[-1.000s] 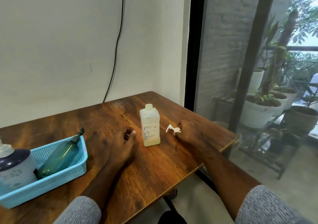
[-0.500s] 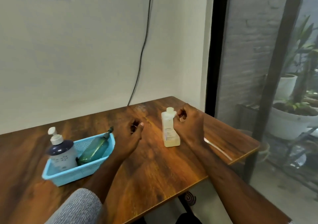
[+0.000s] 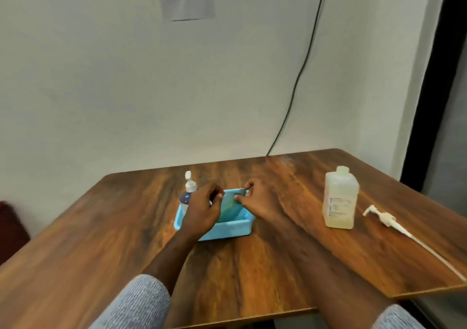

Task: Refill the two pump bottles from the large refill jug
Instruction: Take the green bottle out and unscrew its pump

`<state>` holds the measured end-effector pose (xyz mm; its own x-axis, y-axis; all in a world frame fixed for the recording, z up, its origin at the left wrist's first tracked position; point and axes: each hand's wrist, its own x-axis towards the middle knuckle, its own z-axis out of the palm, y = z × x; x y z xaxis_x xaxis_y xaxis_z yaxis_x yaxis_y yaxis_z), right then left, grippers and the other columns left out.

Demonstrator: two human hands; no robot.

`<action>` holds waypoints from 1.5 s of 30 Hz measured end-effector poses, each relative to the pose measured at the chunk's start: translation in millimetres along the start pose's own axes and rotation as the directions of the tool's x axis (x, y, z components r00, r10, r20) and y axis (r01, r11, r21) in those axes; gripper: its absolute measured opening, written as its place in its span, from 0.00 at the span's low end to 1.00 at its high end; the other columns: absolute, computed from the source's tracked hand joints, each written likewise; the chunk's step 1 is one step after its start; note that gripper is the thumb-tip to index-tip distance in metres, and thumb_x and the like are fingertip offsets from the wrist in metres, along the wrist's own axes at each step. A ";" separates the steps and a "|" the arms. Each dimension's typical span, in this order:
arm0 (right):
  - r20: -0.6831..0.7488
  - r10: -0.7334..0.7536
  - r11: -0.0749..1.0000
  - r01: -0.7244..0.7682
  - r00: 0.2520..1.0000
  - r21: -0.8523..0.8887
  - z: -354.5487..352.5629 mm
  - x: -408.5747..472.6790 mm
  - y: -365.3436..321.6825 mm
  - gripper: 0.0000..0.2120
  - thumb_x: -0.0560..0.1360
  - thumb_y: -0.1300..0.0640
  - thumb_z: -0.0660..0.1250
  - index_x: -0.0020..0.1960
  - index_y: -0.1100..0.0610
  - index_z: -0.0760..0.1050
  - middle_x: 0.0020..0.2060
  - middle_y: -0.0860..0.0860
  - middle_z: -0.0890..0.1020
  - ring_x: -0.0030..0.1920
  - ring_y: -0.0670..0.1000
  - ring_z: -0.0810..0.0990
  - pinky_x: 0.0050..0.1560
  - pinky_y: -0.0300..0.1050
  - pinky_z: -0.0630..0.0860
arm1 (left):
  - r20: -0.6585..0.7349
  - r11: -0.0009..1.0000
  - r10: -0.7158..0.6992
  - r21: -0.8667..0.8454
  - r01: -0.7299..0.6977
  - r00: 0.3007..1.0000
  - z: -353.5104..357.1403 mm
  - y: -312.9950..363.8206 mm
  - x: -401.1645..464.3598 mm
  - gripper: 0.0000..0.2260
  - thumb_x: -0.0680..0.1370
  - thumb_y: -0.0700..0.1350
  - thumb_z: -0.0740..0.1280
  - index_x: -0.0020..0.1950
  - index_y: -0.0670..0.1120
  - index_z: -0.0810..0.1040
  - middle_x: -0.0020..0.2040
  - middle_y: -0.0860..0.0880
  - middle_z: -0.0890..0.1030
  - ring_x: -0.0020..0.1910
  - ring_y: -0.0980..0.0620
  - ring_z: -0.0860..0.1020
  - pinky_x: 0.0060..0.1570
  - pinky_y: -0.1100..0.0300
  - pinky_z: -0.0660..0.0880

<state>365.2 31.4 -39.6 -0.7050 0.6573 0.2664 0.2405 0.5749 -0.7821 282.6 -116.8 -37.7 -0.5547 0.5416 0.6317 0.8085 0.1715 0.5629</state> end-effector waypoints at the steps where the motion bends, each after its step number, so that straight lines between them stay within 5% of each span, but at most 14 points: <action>1: 0.032 0.019 1.000 -0.018 0.999 -0.023 7.7 3.9 -1.1 0.17 0.72 0.48 0.76 0.54 0.51 0.72 0.44 0.45 0.76 0.43 0.45 0.77 0.32 0.34 0.65 | 0.005 1.000 -0.022 -0.002 0.022 1.000 -1.5 -3.4 -0.9 0.07 0.79 0.38 0.66 0.45 0.49 0.76 0.40 0.55 0.79 0.41 0.55 0.79 0.43 0.59 0.80; 7: -0.025 0.065 0.958 -0.070 0.998 -0.277 41.2 27.8 -3.1 0.36 0.63 0.30 0.74 0.61 0.52 0.73 0.53 0.49 0.82 0.52 0.52 0.80 0.48 0.48 0.80 | -0.022 0.999 -0.042 0.002 0.042 0.999 -1.9 -26.4 -3.3 0.06 0.80 0.38 0.65 0.45 0.47 0.78 0.39 0.51 0.81 0.39 0.51 0.81 0.41 0.56 0.81; 10: -0.010 0.079 0.922 -0.077 0.997 -0.380 50.8 34.5 -4.6 0.41 0.62 0.25 0.70 0.63 0.53 0.74 0.57 0.53 0.81 0.55 0.55 0.80 0.52 0.52 0.80 | -0.041 1.000 -0.013 0.002 0.013 0.999 -2.0 -26.2 -7.1 0.06 0.79 0.37 0.66 0.45 0.46 0.78 0.37 0.52 0.80 0.36 0.53 0.81 0.37 0.65 0.77; 16: -0.006 0.143 0.869 -0.129 0.990 -0.477 59.1 32.3 -11.1 0.47 0.64 0.23 0.66 0.71 0.54 0.65 0.64 0.55 0.77 0.62 0.59 0.77 0.56 0.54 0.75 | -0.070 1.000 0.020 -0.013 -0.021 0.997 -3.3 -37.9 -13.0 0.06 0.78 0.36 0.67 0.45 0.46 0.78 0.38 0.54 0.78 0.36 0.53 0.80 0.39 0.62 0.78; 22: -0.041 0.128 0.989 -0.131 0.991 -0.071 42.9 21.9 -15.8 0.40 0.63 0.41 0.79 0.63 0.52 0.58 0.55 0.51 0.76 0.55 0.55 0.77 0.53 0.54 0.77 | -0.119 0.996 0.051 -0.065 -0.059 0.992 2.6 -32.2 -12.7 0.06 0.77 0.36 0.68 0.44 0.46 0.78 0.38 0.55 0.79 0.36 0.53 0.81 0.37 0.59 0.80; 27: -0.160 0.022 0.933 0.037 0.987 0.357 10.7 11.0 -8.8 0.38 0.64 0.55 0.83 0.62 0.50 0.60 0.51 0.42 0.74 0.49 0.41 0.77 0.44 0.35 0.73 | -0.154 0.984 0.064 -0.156 -0.088 0.986 21.3 -8.6 -9.6 0.06 0.75 0.37 0.71 0.48 0.46 0.78 0.41 0.57 0.79 0.42 0.56 0.79 0.37 0.67 0.75; 30: -0.229 -0.005 0.911 0.099 0.973 0.400 -15.0 4.7 2.7 0.36 0.64 0.57 0.83 0.64 0.51 0.65 0.55 0.41 0.75 0.54 0.42 0.78 0.47 0.31 0.73 | -0.184 0.969 0.062 -0.223 -0.103 0.981 40.6 12.5 -3.8 0.09 0.74 0.40 0.72 0.51 0.48 0.75 0.44 0.56 0.78 0.45 0.54 0.78 0.40 0.62 0.77; 33: -0.273 0.014 0.920 0.095 0.962 0.381 -39.4 -5.6 28.4 0.38 0.65 0.56 0.83 0.69 0.50 0.68 0.63 0.45 0.78 0.61 0.46 0.78 0.59 0.40 0.77 | -0.161 0.945 0.017 -0.321 -0.068 0.987 69.4 35.1 -2.4 0.14 0.75 0.43 0.73 0.57 0.51 0.74 0.51 0.58 0.78 0.52 0.57 0.77 0.50 0.69 0.74; 36: -0.287 0.067 0.944 0.032 0.956 0.328 -60.1 -24.3 61.7 0.39 0.66 0.56 0.82 0.72 0.48 0.68 0.66 0.46 0.77 0.64 0.48 0.77 0.64 0.48 0.76 | -0.045 0.911 0.008 -0.412 -0.025 0.999 101.9 54.7 -10.2 0.18 0.75 0.44 0.72 0.62 0.56 0.73 0.56 0.60 0.78 0.57 0.64 0.76 0.56 0.71 0.72; 42: -0.228 0.063 0.946 0.014 0.972 0.323 -71.5 -47.1 101.2 0.37 0.67 0.60 0.80 0.70 0.43 0.68 0.66 0.44 0.77 0.65 0.45 0.75 0.66 0.47 0.75 | 0.245 0.913 0.038 -0.404 0.066 0.969 140.3 57.5 -16.8 0.30 0.72 0.42 0.69 0.72 0.57 0.66 0.65 0.57 0.76 0.64 0.59 0.75 0.66 0.55 0.74; 45: -0.255 0.056 0.934 0.040 0.965 0.355 -71.1 -40.9 107.5 0.34 0.66 0.57 0.79 0.67 0.39 0.69 0.64 0.42 0.78 0.64 0.45 0.76 0.68 0.54 0.74 | 0.376 0.884 0.098 -0.459 0.093 0.921 145.9 52.2 -12.1 0.36 0.70 0.39 0.72 0.74 0.57 0.61 0.64 0.61 0.73 0.63 0.67 0.73 0.64 0.66 0.72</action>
<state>467.3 100.9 -94.5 -0.4970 0.7909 0.3571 -0.0402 0.3900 -0.9199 360.2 5.7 -93.8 -0.3579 0.8255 0.4364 0.5726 -0.1751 0.8009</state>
